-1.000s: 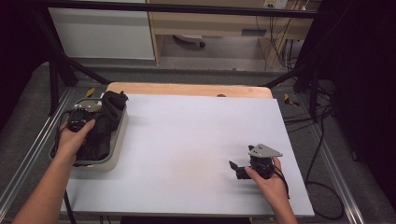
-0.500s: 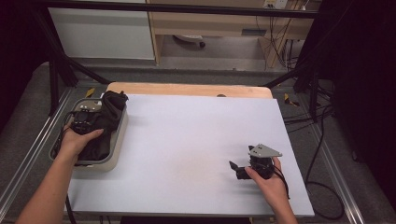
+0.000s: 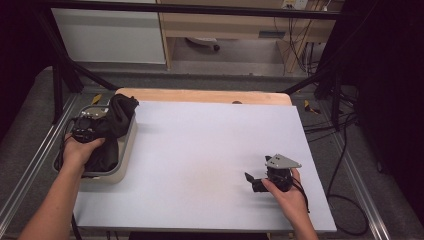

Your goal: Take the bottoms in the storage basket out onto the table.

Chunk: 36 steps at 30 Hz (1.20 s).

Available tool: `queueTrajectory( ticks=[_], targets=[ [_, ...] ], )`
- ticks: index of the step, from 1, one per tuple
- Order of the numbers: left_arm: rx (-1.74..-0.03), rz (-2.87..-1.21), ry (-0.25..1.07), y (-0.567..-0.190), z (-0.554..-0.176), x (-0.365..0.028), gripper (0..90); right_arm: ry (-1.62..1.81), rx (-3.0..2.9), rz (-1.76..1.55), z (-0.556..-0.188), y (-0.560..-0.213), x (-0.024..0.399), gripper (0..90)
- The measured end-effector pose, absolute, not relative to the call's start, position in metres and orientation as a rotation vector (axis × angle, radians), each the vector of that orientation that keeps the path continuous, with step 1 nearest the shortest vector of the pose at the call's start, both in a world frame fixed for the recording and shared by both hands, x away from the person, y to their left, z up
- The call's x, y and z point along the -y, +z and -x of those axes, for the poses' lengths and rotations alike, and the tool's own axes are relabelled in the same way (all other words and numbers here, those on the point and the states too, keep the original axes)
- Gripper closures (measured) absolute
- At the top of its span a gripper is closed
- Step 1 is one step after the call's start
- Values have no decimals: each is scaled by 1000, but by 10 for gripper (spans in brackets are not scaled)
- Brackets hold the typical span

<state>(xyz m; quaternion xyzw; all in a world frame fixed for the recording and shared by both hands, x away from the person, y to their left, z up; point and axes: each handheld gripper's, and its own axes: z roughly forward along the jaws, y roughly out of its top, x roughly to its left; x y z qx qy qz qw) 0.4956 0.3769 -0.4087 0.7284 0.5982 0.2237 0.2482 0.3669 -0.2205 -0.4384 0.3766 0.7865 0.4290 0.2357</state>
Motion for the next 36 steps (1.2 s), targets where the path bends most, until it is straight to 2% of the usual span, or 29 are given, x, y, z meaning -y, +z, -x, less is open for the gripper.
queueTrajectory(
  ticks=[4, 5, 12, 27, 33, 36],
  targets=[
    [-1601, -1958, 672, -403, -490, -377, 618, 1183, -2153, -1033, -368, -438, 221, 34],
    [-1596, -1942, 687, -401, -489, -378, 650, 1185, -2153, -1035, -368, -438, 221, 34],
    [-1580, -1882, 736, -397, -483, -380, 684, 1180, -2158, -1025, -368, -438, 220, 35],
    [-1527, -1705, 829, -386, -469, -387, 730, 1185, -2155, -1030, -368, -438, 219, 35],
    [-1501, -1570, 901, -377, -459, -392, 733, 1183, -2159, -1023, -368, -438, 219, 35],
    [-1480, -1541, 890, -371, -457, -394, 735, 1185, -2158, -1023, -368, -438, 219, 35]
  ],
)
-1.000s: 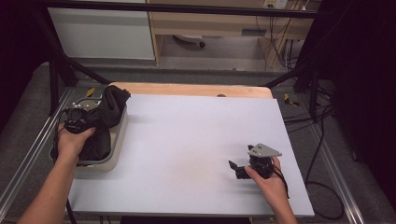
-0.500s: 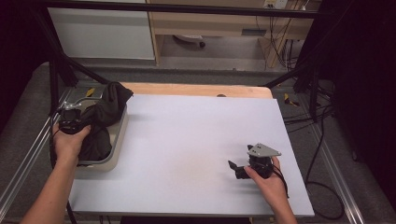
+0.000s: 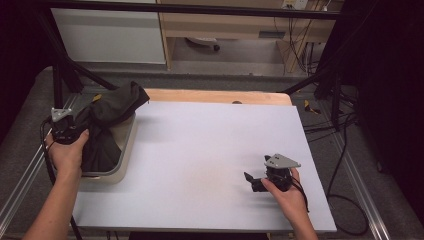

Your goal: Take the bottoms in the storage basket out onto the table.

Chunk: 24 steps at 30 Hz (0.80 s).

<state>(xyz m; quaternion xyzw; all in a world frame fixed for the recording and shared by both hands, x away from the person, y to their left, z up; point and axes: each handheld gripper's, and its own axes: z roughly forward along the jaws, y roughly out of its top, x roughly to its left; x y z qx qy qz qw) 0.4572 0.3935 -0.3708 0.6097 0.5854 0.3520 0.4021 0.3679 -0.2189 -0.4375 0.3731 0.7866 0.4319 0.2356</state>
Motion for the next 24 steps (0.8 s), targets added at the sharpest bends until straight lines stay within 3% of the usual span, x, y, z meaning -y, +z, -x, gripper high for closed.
queueTrajectory(
  ticks=[8, 24],
  targets=[
    [-1435, -1530, 896, -351, -453, -388, 738, 1184, -2154, -1021, -367, -437, 219, 35],
    [-1330, -1406, 776, -288, -442, -381, 747, 1188, -2146, -1021, -367, -436, 220, 35]
  ],
)
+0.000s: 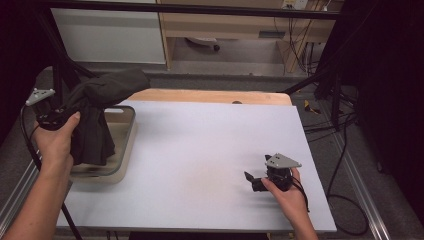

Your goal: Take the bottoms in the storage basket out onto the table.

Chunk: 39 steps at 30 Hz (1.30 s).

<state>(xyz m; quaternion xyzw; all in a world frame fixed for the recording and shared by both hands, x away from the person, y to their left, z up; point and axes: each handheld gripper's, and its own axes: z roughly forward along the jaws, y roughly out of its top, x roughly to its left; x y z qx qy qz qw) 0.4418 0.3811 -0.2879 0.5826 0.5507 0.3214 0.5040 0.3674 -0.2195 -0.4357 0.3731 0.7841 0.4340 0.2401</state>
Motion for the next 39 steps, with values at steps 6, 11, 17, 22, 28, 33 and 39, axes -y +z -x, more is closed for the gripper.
queueTrajectory(
  ticks=[6, 11, 17, 22, 28, 33, 39],
  targets=[
    [-1287, -1378, 724, -264, -439, -374, 747, 1191, -2142, -1023, -367, -435, 219, 35],
    [-1250, -1383, 699, -247, -438, -361, 747, 1191, -2143, -1021, -367, -435, 219, 35],
    [-1222, -1396, 667, -235, -441, -340, 746, 1191, -2143, -1017, -367, -435, 219, 35],
    [-1206, -1401, 621, -230, -443, -328, 746, 1191, -2142, -1019, -367, -435, 220, 35],
    [-1164, -1420, 570, -218, -443, -308, 746, 1189, -2140, -1022, -367, -435, 220, 35],
    [-1131, -1441, 538, -211, -441, -292, 746, 1192, -2139, -1021, -367, -434, 220, 35],
    [-1114, -1446, 467, -211, -444, -276, 746, 1190, -2139, -1023, -367, -435, 220, 35]
  ],
)
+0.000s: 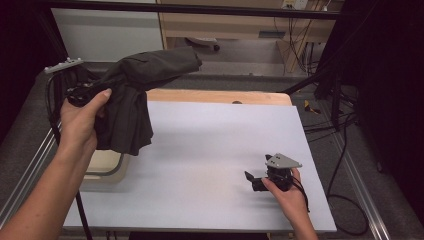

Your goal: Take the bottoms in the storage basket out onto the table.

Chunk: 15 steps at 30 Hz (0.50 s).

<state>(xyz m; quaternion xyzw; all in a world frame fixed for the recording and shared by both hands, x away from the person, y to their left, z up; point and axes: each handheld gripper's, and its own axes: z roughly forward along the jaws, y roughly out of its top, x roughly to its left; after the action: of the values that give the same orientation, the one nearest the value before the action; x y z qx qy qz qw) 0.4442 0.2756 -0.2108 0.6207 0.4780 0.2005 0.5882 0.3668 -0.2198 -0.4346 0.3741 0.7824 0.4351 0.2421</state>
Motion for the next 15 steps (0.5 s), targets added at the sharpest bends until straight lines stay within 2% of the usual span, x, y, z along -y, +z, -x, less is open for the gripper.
queueTrajectory(
  ticks=[15],
  targets=[
    [-1087, -1544, 389, -233, -456, -222, 745, 1197, -2133, -1015, -366, -433, 220, 35]
  ],
)
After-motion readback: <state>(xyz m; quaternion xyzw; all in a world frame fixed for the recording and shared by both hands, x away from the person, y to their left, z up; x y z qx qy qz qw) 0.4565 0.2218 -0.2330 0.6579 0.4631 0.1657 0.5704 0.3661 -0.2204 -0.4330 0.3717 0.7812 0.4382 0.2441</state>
